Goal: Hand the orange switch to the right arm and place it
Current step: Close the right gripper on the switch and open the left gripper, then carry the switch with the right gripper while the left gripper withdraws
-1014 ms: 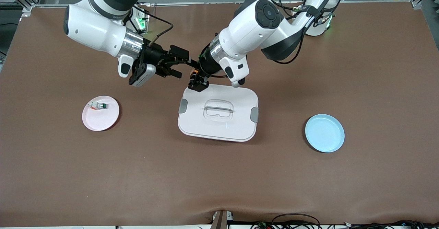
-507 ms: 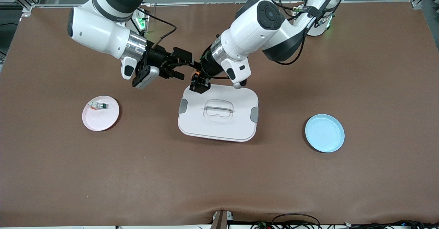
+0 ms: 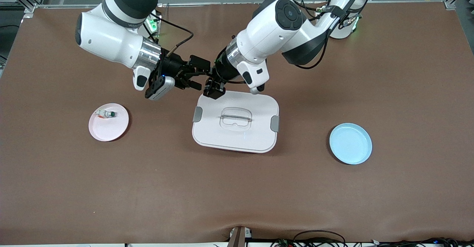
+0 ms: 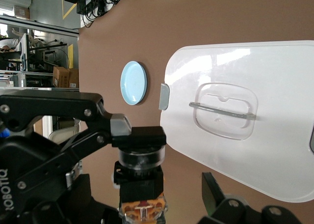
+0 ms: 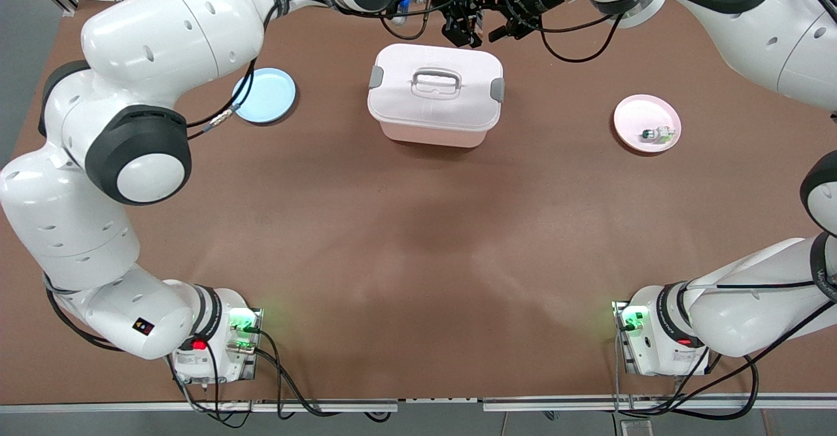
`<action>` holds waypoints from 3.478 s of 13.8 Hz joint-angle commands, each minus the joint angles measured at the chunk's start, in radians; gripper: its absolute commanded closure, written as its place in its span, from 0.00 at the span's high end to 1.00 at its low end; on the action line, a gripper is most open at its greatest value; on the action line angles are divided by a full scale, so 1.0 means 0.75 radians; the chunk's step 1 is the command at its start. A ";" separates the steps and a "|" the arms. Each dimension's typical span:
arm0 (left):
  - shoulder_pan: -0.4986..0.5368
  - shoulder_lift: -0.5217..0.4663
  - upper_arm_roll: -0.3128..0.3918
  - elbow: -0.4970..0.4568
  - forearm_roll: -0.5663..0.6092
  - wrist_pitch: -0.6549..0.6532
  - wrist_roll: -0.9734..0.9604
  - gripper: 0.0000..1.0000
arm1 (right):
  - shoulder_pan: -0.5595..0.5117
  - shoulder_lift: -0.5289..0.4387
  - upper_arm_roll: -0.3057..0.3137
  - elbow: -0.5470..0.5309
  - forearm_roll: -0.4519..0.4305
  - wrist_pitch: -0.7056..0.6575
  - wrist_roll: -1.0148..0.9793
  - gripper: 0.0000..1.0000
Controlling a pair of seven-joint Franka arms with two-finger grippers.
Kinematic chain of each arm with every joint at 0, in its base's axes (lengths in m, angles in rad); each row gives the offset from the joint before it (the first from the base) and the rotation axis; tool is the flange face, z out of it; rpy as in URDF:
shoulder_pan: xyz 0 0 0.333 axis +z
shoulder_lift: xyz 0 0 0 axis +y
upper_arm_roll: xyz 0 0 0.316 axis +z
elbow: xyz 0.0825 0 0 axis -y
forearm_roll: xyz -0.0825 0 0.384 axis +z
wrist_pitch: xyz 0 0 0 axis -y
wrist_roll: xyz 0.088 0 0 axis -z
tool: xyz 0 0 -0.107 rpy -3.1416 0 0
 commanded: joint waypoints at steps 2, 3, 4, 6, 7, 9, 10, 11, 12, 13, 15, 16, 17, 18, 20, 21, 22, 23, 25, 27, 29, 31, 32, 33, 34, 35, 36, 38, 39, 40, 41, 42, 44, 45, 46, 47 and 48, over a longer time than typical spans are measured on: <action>-0.009 -0.009 -0.001 0.008 0.020 0.003 -0.035 0.28 | 0.017 0.028 -0.013 0.041 0.015 -0.007 0.020 1.00; -0.009 -0.009 -0.001 0.008 0.020 0.005 -0.035 0.28 | 0.017 0.030 -0.013 0.041 0.013 -0.007 0.014 1.00; -0.009 -0.011 -0.003 0.008 0.020 0.005 -0.035 0.28 | 0.017 0.030 -0.013 0.041 0.013 -0.005 0.008 1.00; -0.009 -0.011 -0.005 0.008 0.020 0.005 -0.035 0.28 | 0.022 0.028 -0.015 0.041 0.013 -0.005 0.016 0.71; -0.007 -0.011 -0.005 0.008 0.020 0.005 -0.035 0.28 | 0.022 0.028 -0.015 0.041 0.011 -0.005 0.016 0.58; -0.007 -0.011 -0.005 0.008 0.020 0.005 -0.035 0.28 | 0.022 0.028 -0.015 0.041 0.013 -0.009 0.020 0.35; -0.007 -0.011 -0.005 0.008 0.020 0.005 -0.035 0.28 | 0.020 0.026 -0.015 0.041 0.013 -0.009 0.022 0.35; -0.007 -0.011 -0.007 0.008 0.020 0.003 -0.035 0.28 | 0.020 0.026 -0.015 0.039 0.013 -0.009 0.022 0.35; -0.007 -0.013 -0.007 0.008 0.020 0.003 -0.035 0.28 | 0.022 0.026 -0.015 0.041 0.013 -0.009 0.024 0.32; -0.007 -0.015 -0.005 0.008 0.020 0.003 -0.035 0.28 | 0.024 0.026 -0.013 0.039 0.013 -0.009 0.024 0.24; -0.007 -0.021 -0.005 0.008 0.026 0.003 -0.031 0.29 | 0.024 0.026 -0.013 0.039 0.013 -0.013 0.035 0.00; -0.007 -0.021 -0.007 0.008 0.035 0.005 -0.031 0.34 | 0.024 0.026 -0.013 0.039 0.013 -0.016 0.049 0.00; -0.007 -0.021 -0.007 0.008 0.041 0.003 -0.025 0.56 | 0.024 0.026 -0.013 0.039 0.013 -0.016 0.047 0.00; -0.007 -0.019 -0.005 0.008 0.045 0.003 -0.027 1.00 | 0.022 0.028 -0.015 0.039 0.013 -0.018 0.039 0.00; -0.005 -0.021 -0.007 0.008 0.059 0.003 -0.033 1.00 | 0.013 0.026 -0.015 0.041 0.013 -0.030 0.035 0.00; -0.005 -0.021 -0.007 0.008 0.059 0.003 -0.033 1.00 | 0.011 0.026 -0.015 0.041 0.013 -0.032 0.035 0.00; -0.003 -0.021 -0.007 0.008 0.059 0.003 -0.035 1.00 | 0.011 0.026 -0.015 0.041 0.013 -0.032 0.035 0.00; -0.001 -0.023 -0.007 0.008 0.059 0.003 -0.035 1.00 | 0.011 0.026 -0.015 0.041 0.009 -0.032 0.033 0.00; 0.005 -0.023 -0.007 0.008 0.059 0.003 -0.033 1.00 | 0.003 0.026 -0.021 0.045 -0.071 -0.038 -0.022 0.00; 0.016 -0.029 -0.003 0.008 0.061 0.003 -0.027 1.00 | -0.025 0.026 -0.023 0.061 -0.177 -0.095 -0.053 0.00; 0.026 -0.058 0.003 0.002 0.061 -0.017 -0.020 1.00 | -0.076 0.026 -0.026 0.080 -0.344 -0.179 -0.112 0.00; 0.060 -0.058 0.003 0.002 0.084 -0.037 -0.020 1.00 | -0.164 0.026 -0.026 0.114 -0.539 -0.309 -0.288 0.00; 0.065 -0.056 0.003 0.002 0.110 -0.044 -0.020 1.00 | -0.207 0.026 -0.026 0.129 -0.588 -0.389 -0.388 0.00; 0.071 -0.052 0.003 -0.002 0.129 -0.046 -0.018 1.00 | -0.266 0.022 -0.026 0.131 -0.621 -0.465 -0.510 0.00; 0.081 -0.050 0.003 -0.004 0.151 -0.046 -0.018 1.00 | -0.321 0.022 -0.026 0.129 -0.658 -0.496 -0.659 0.00; 0.087 -0.050 0.003 -0.010 0.194 -0.054 -0.018 1.00 | -0.365 0.018 -0.026 0.129 -0.705 -0.518 -0.833 0.00; 0.103 -0.050 0.003 -0.016 0.219 -0.106 -0.004 1.00 | -0.420 0.016 -0.028 0.129 -0.744 -0.547 -0.978 0.00; 0.165 -0.060 0.001 -0.047 0.219 -0.193 0.051 1.00 | -0.483 0.016 -0.028 0.125 -0.866 -0.553 -1.206 0.00; 0.201 -0.086 0.001 -0.085 0.219 -0.215 0.084 1.00 | -0.512 0.018 -0.026 0.123 -0.950 -0.555 -1.314 0.00; 0.240 -0.101 -0.005 -0.132 0.219 -0.215 0.128 1.00 | -0.537 0.022 -0.026 0.121 -1.024 -0.551 -1.416 0.00; 0.275 -0.135 -0.005 -0.183 0.219 -0.215 0.192 1.00 | -0.553 0.026 -0.028 0.119 -1.089 -0.547 -1.484 0.00; 0.320 -0.172 -0.009 -0.251 0.219 -0.215 0.273 1.00 | -0.565 0.028 -0.026 0.115 -1.177 -0.545 -1.525 0.00; 0.404 -0.248 -0.011 -0.365 0.205 -0.215 0.469 1.00 | -0.574 0.026 -0.026 0.076 -1.275 -0.537 -1.556 0.00; 0.437 -0.268 -0.011 -0.402 0.202 -0.215 0.558 1.00 | -0.586 0.022 -0.026 0.043 -1.290 -0.505 -1.583 0.00; 0.461 -0.287 -0.011 -0.435 0.202 -0.217 0.645 1.00 | -0.600 0.020 -0.026 -0.008 -1.302 -0.456 -1.626 0.00; 0.484 -0.301 -0.011 -0.464 0.202 -0.215 0.733 1.00 | -0.622 0.014 -0.026 -0.055 -1.302 -0.397 -1.669 0.00; 0.528 -0.315 -0.011 -0.486 0.202 -0.217 0.838 1.00 | -0.641 0.012 -0.026 -0.098 -1.304 -0.343 -1.712 0.00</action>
